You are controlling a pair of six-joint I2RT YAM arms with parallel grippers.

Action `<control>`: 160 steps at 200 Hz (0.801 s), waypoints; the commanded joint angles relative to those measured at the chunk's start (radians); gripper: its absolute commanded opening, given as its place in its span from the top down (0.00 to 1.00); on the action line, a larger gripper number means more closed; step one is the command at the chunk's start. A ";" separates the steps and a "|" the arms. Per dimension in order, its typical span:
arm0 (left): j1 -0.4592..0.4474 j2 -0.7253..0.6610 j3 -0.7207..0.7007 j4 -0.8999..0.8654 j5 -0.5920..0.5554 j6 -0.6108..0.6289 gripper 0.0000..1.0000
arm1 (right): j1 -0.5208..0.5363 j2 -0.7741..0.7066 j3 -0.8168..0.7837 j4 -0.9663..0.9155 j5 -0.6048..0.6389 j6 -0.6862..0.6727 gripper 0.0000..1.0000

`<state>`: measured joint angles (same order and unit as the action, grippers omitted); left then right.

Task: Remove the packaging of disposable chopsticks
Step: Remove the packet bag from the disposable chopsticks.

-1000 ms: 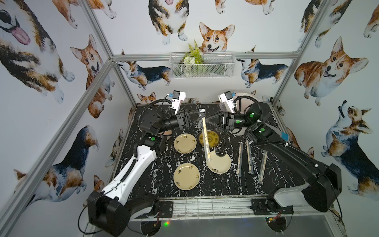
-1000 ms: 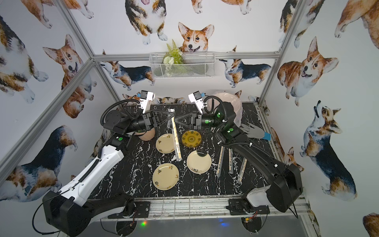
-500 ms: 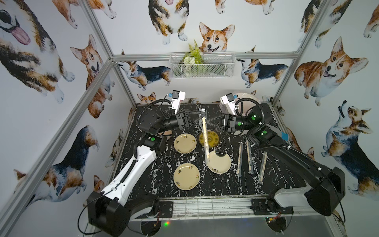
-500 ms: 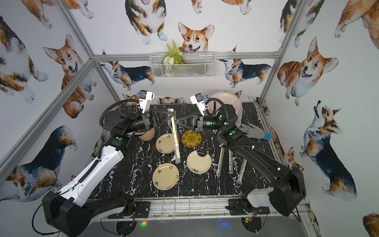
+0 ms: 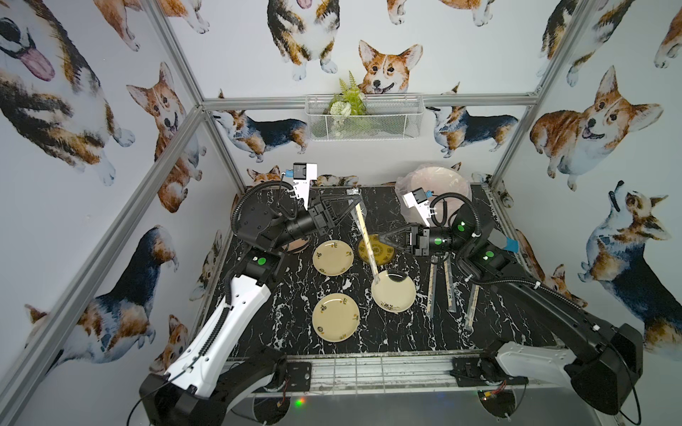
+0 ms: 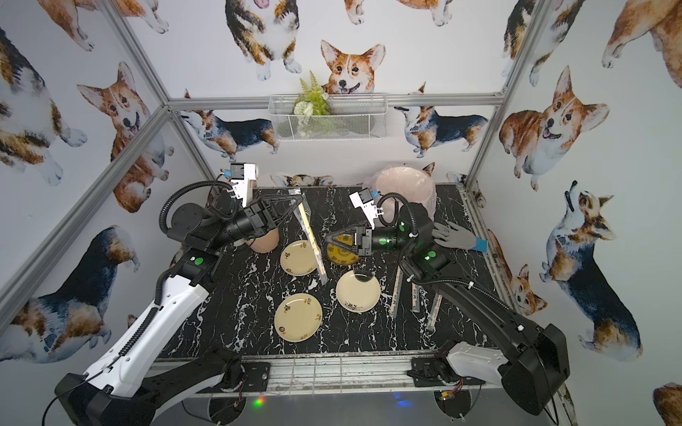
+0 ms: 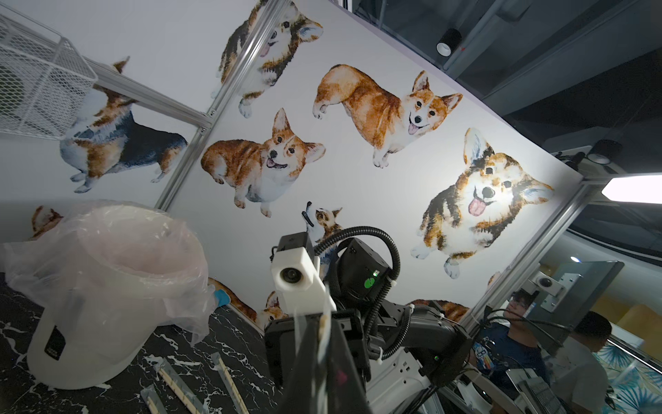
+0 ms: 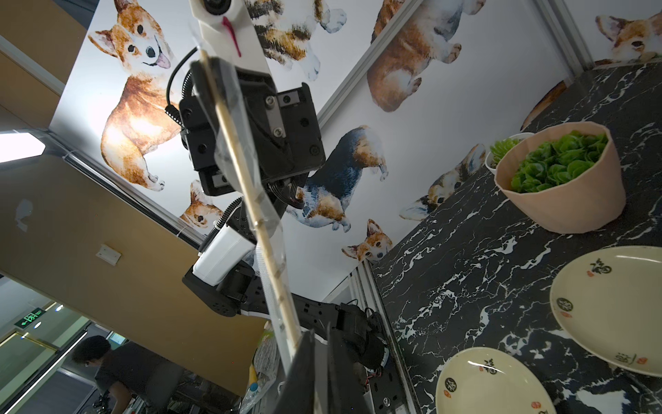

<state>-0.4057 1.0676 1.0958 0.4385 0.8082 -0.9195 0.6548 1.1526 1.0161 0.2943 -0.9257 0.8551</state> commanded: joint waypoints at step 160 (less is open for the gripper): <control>0.020 -0.046 -0.004 -0.055 -0.229 -0.004 1.00 | 0.129 -0.005 0.072 -0.485 0.144 -0.403 0.54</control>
<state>-0.3882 1.0225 1.0931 0.3420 0.5945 -0.8989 0.7788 1.1355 1.0821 -0.1886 -0.7795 0.4713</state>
